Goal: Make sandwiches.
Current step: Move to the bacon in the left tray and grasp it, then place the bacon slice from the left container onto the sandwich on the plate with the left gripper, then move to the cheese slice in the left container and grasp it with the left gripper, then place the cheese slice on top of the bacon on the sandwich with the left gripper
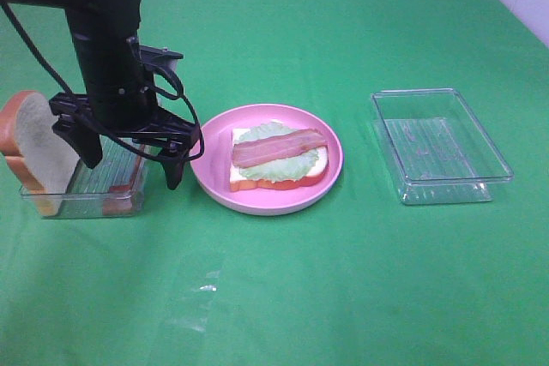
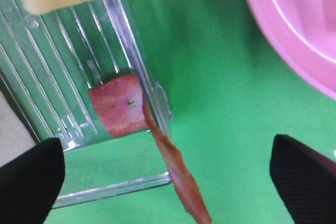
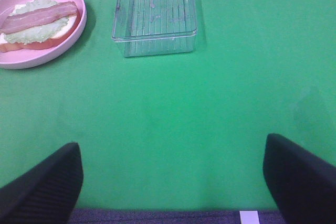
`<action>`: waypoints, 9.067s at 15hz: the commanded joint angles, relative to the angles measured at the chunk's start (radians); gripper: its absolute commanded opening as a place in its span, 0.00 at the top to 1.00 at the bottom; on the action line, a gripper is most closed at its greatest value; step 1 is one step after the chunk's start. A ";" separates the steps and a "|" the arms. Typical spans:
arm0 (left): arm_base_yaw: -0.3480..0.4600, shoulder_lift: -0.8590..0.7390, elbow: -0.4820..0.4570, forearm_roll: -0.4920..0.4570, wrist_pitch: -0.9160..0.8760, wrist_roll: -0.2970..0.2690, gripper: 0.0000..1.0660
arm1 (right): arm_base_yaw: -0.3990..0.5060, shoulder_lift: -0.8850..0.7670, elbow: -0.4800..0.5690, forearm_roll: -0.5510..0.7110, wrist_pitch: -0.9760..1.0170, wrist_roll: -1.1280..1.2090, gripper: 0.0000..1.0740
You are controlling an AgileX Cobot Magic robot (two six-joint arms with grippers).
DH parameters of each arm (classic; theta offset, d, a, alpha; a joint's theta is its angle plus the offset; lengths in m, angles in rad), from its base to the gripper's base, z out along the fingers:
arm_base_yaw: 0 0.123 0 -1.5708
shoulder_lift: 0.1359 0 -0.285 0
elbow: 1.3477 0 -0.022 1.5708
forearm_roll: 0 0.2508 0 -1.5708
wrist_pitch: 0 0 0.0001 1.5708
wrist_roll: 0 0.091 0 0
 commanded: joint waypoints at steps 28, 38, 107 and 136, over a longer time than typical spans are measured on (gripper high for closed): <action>0.000 -0.005 -0.005 0.001 0.018 0.003 1.00 | -0.007 -0.032 0.002 0.004 -0.002 -0.007 0.17; -0.006 -0.289 -0.067 -0.127 0.070 0.165 1.00 | -0.007 -0.032 0.002 0.004 -0.002 -0.007 0.17; 0.134 0.202 -0.424 -0.102 0.089 0.095 0.10 | -0.007 -0.032 0.002 0.007 -0.002 -0.007 0.17; 0.134 0.068 -0.431 -0.127 0.115 0.093 1.00 | -0.007 -0.032 0.002 0.007 -0.002 -0.007 0.17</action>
